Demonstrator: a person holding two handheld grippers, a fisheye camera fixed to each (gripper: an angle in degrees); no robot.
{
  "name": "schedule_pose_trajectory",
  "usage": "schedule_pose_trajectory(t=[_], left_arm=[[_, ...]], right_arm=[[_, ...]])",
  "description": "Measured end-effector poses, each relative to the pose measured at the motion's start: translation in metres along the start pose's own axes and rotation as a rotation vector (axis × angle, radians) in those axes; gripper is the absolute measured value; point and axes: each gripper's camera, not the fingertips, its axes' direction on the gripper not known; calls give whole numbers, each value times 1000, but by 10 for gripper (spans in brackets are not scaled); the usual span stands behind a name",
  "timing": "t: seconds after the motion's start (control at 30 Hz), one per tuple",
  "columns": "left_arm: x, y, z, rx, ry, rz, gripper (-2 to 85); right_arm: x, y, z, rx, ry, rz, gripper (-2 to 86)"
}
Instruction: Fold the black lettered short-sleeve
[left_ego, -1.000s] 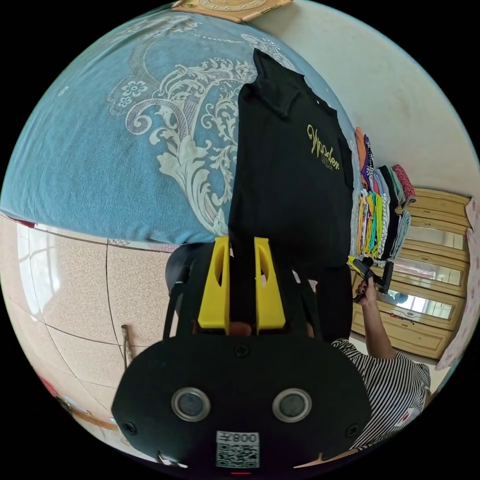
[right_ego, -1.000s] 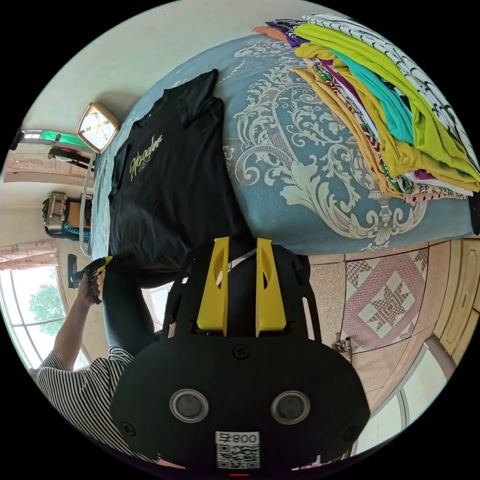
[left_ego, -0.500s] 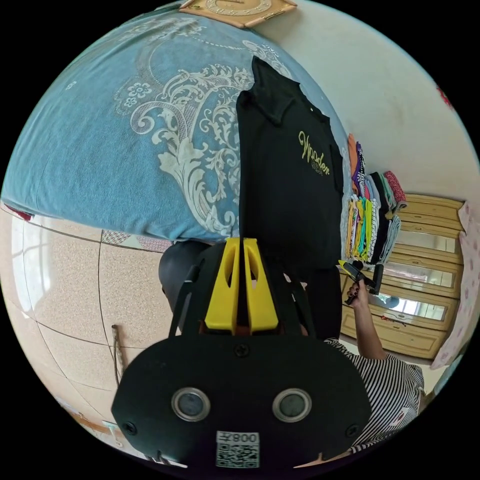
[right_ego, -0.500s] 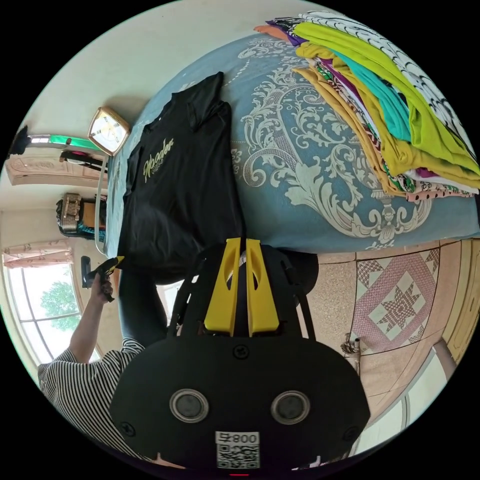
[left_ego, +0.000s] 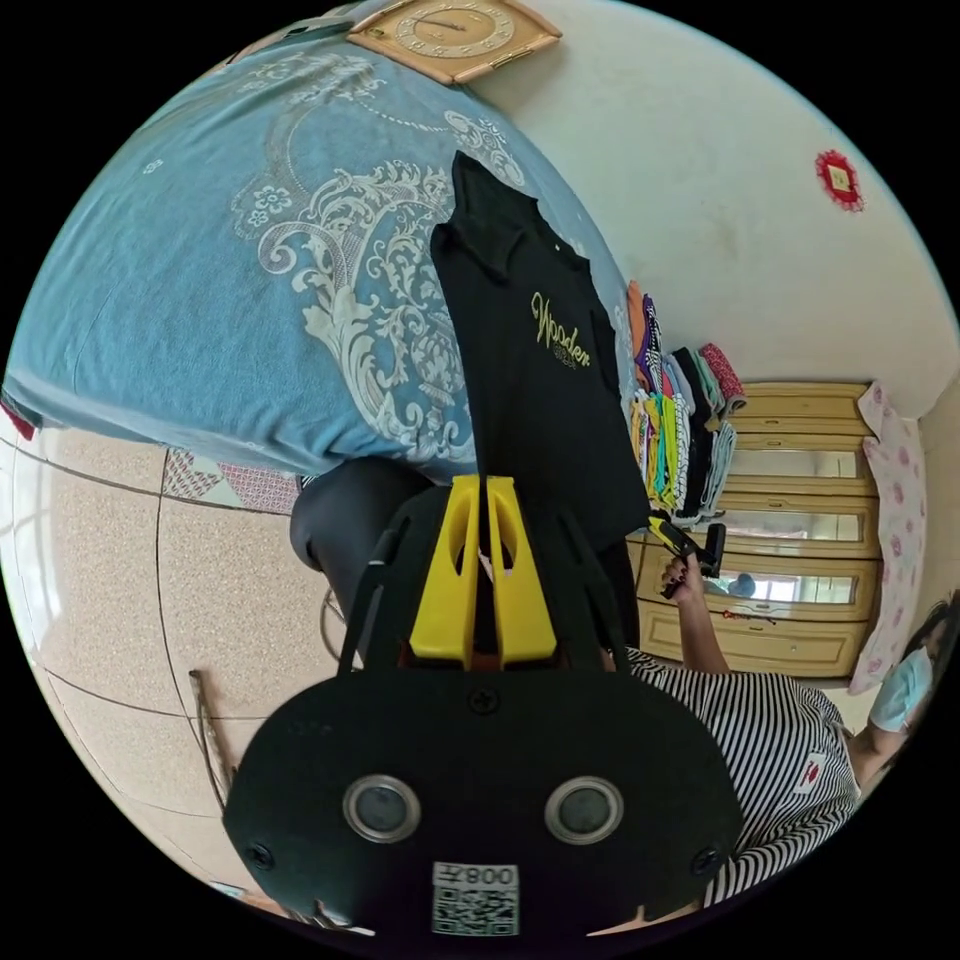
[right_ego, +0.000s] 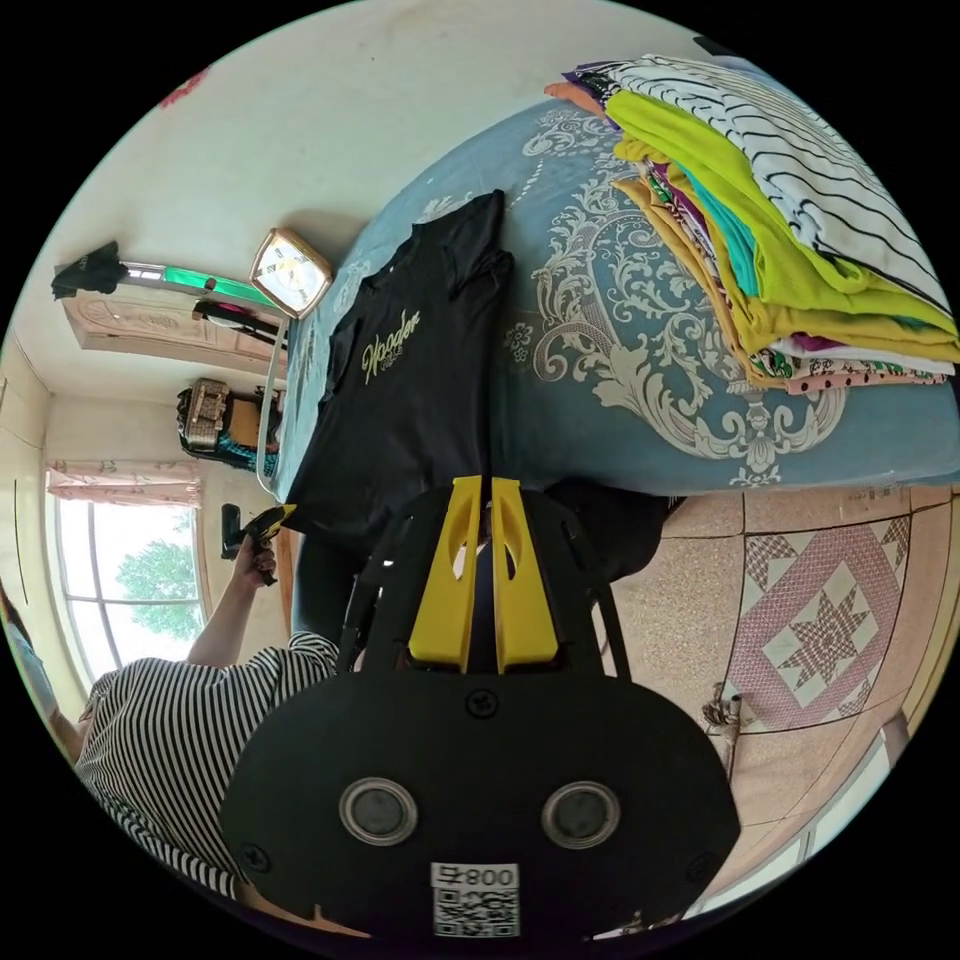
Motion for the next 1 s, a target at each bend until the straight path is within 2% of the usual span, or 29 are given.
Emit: schedule_pose_trajectory(t=[0.5,1.0], left_arm=[[-30,66,-16,0,113,10,7],[-54,67,2,34,198,9,8]], right_arm=[[24,45,-48,31,-63,14,15],[34,30,-62,78,-104,-5,15]])
